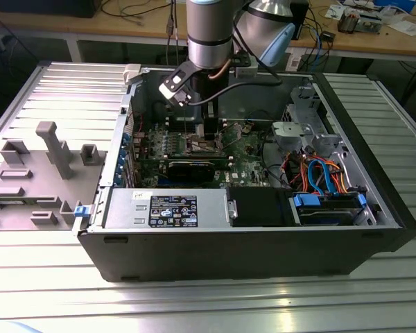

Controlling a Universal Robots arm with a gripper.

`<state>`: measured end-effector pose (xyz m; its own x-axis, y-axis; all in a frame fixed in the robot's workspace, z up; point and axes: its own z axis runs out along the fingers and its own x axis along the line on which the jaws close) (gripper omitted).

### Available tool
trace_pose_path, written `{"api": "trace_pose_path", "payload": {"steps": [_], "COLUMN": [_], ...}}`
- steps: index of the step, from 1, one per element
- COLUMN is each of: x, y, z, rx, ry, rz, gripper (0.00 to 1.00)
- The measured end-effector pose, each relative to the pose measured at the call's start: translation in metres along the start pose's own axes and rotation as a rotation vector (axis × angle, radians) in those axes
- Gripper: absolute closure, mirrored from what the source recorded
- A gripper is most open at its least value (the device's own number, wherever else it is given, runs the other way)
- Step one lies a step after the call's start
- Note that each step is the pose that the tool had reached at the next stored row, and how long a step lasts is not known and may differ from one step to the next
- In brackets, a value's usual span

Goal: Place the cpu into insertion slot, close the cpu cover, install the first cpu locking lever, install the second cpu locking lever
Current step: 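Place the cpu into insertion slot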

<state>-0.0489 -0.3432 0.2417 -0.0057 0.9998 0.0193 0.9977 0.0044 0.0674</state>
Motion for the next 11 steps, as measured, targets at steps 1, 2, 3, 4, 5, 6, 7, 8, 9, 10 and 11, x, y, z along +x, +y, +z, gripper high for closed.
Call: {"api": "trace_pose_path", "payload": {"steps": [1,2,3,4,5,6,7,8,9,10,11], "x": [0.0000,0.0000,0.0000,-0.0001,-0.0001,-0.0001,-0.0001,-0.0001,-0.0002,-0.0002,-0.0002], "y": [-0.0002,-0.0005,-0.0007,-0.0009,-0.0010,-0.0011,-0.0012,-0.0015,-0.0016,-0.0017,-0.0017], "z": [0.0001,0.0004,0.0016,0.0026,0.0039,0.0049,0.0058,0.0070,0.0078,0.0084,0.0090], "rx": [0.0001,0.0001,-0.0001,0.0002,0.0001,0.0001,0.0001,0.0001,0.0001,0.0002,0.0001], "ry": [-0.0003,-0.0003,0.0001,0.0000,0.0000,0.0001,0.0003,0.0003,0.0005,0.0005,0.0005], "rz": [0.000,0.000,-0.001,-0.001,-0.002,-0.003,-0.003,-0.004,-0.004,-0.005,-0.005], "gripper": [0.46,0.46,0.46,0.46,0.46,0.46,0.46,0.46,0.46,0.46,0.46]}}
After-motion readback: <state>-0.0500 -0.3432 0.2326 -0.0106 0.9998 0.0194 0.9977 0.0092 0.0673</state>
